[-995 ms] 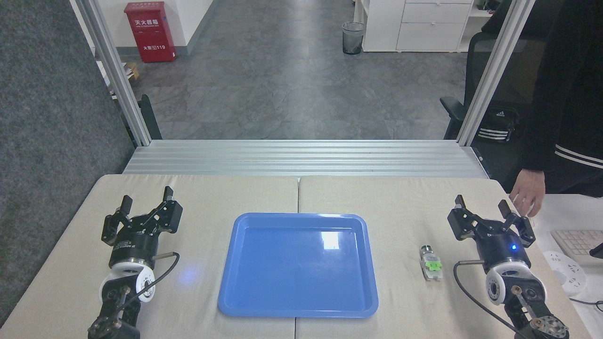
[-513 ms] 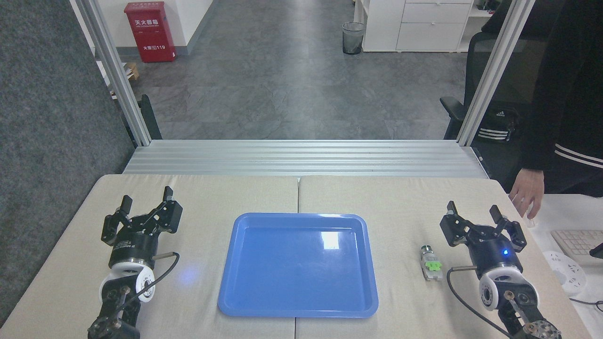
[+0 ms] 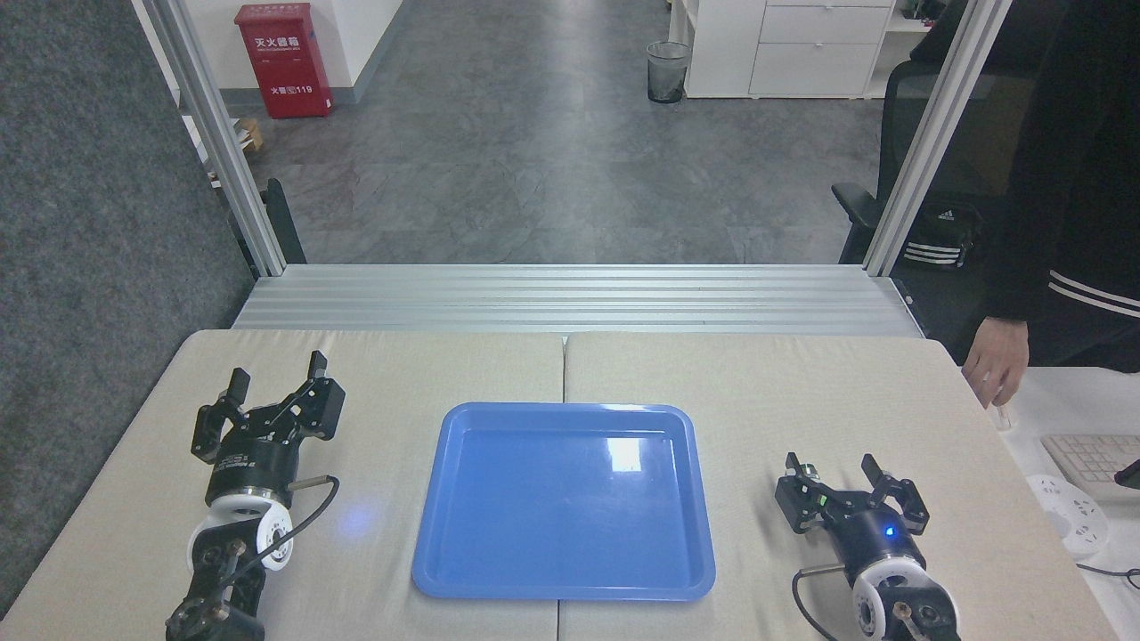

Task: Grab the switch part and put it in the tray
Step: 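Lower the right gripper onto the green switch part and close it, then lift the switch part with the right gripper and carry it over the tray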

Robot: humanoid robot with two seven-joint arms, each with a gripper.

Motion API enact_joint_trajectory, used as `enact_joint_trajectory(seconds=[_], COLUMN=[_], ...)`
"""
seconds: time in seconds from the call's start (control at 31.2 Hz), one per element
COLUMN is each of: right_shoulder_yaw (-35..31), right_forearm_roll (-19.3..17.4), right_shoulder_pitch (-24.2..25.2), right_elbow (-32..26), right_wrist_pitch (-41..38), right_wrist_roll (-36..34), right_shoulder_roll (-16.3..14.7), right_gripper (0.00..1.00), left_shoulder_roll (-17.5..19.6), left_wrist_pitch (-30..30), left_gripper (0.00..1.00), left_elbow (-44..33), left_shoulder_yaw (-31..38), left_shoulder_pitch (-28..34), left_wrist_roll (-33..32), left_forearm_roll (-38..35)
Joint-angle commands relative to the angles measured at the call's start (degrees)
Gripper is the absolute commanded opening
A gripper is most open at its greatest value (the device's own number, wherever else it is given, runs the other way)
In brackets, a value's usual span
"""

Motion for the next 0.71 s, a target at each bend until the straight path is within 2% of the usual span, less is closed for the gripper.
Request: enact_joint_trajectory(seconds=[0.0, 0.13, 0.26, 0.35, 0.51, 0.61, 0.67], right_shoulder_yaw=[3.82, 3.82, 3.82, 3.91, 3.82, 3.64, 2.77], right_forearm_roll=[1.8, 1.8, 2.5, 3.03, 3.03, 2.85, 2.68], right_shoulder_pitch=[1.11, 0.93, 1.02, 1.11, 1.11, 0.85, 0.76], right_elbow=[4.39, 6.5, 7.12, 7.12, 7.03, 6.59, 5.72], right_wrist_pitch=[0.24, 0.25, 0.25, 0.16, 0.25, 0.33, 0.33], right_wrist_roll=[0.58, 0.58, 0.58, 0.93, 2.34, 2.34, 1.64], right_shoulder_roll=[3.95, 3.51, 3.51, 3.51, 3.77, 3.95, 3.86], right_gripper=[0.95, 0.92, 0.85, 0.69, 0.24, 0.08, 0.05], left_shoulder_roll=[0.03, 0.03, 0.03, 0.03, -0.06, -0.06, 0.02], left_wrist_pitch=[0.03, 0.03, 0.03, 0.03, 0.03, 0.03, 0.03], left_gripper=[1.0, 1.0, 1.0, 1.0, 1.0, 1.0, 1.0], left_elbow=[0.0, 0.09, 0.09, 0.35, 0.35, 0.35, 0.35], left_shoulder_yaw=[0.0, 0.0, 0.0, 0.0, 0.0, 0.0, 0.0], left_shoulder_pitch=[-0.03, -0.03, 0.06, 0.06, 0.06, 0.14, 0.14], left_wrist_roll=[0.02, 0.02, 0.02, 0.02, 0.02, 0.02, 0.02], left_forearm_roll=[-0.01, -0.01, -0.01, -0.1, -0.1, -0.1, -0.1])
